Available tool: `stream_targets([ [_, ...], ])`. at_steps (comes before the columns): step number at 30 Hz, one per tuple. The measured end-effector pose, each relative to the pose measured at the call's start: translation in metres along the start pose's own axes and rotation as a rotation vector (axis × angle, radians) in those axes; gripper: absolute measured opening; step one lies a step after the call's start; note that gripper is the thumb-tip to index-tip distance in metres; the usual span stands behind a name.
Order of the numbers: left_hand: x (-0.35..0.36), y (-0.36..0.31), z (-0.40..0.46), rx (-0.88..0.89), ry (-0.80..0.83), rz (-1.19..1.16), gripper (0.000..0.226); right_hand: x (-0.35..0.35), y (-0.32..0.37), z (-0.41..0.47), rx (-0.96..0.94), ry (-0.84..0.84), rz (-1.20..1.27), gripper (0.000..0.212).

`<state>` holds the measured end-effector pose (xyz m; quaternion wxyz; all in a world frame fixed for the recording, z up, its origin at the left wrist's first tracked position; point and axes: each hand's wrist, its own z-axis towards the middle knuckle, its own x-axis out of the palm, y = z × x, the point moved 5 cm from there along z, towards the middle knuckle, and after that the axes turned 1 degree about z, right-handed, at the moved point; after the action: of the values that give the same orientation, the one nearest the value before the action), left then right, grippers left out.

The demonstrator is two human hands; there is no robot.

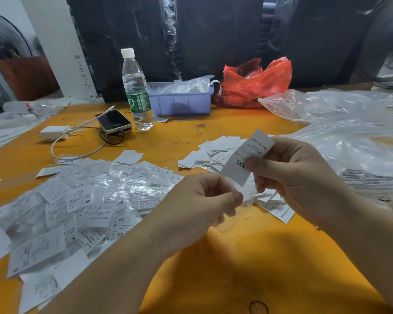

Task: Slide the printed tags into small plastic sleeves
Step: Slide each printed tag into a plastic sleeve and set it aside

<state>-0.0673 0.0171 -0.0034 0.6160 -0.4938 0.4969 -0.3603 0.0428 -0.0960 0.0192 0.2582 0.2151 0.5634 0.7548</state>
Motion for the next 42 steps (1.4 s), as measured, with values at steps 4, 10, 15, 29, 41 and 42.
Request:
stream_targets([
  [4,-0.0008,0.0007,0.0003,-0.002,-0.019,0.005,0.012,0.0002,-0.0031,0.0003,0.030,0.016,-0.037,0.021],
  [10,-0.0030,0.0010,0.0005,-0.009,-0.041,0.031,0.013,-0.0019,-0.0034,0.0025,0.069,0.039,-0.076,0.013],
  [15,-0.0060,0.0005,0.0012,-0.017,-0.056,0.014,0.012,-0.0048,-0.0008,0.0039,0.102,0.066,-0.091,0.019],
  [29,-0.0068,0.0026,0.0019,-0.017,-0.040,-0.008,0.015,-0.0053,0.0060,0.0045,0.108,0.107,-0.016,0.023],
  [41,-0.0072,0.0032,0.0026,-0.011,-0.021,-0.040,0.020,-0.0046,0.0025,0.0038,0.085,0.107,-0.088,0.025],
  [42,-0.0070,0.0036,0.0030,-0.007,-0.018,-0.034,0.020,-0.0040,0.0020,0.0040,0.083,0.109,-0.094,0.024],
])
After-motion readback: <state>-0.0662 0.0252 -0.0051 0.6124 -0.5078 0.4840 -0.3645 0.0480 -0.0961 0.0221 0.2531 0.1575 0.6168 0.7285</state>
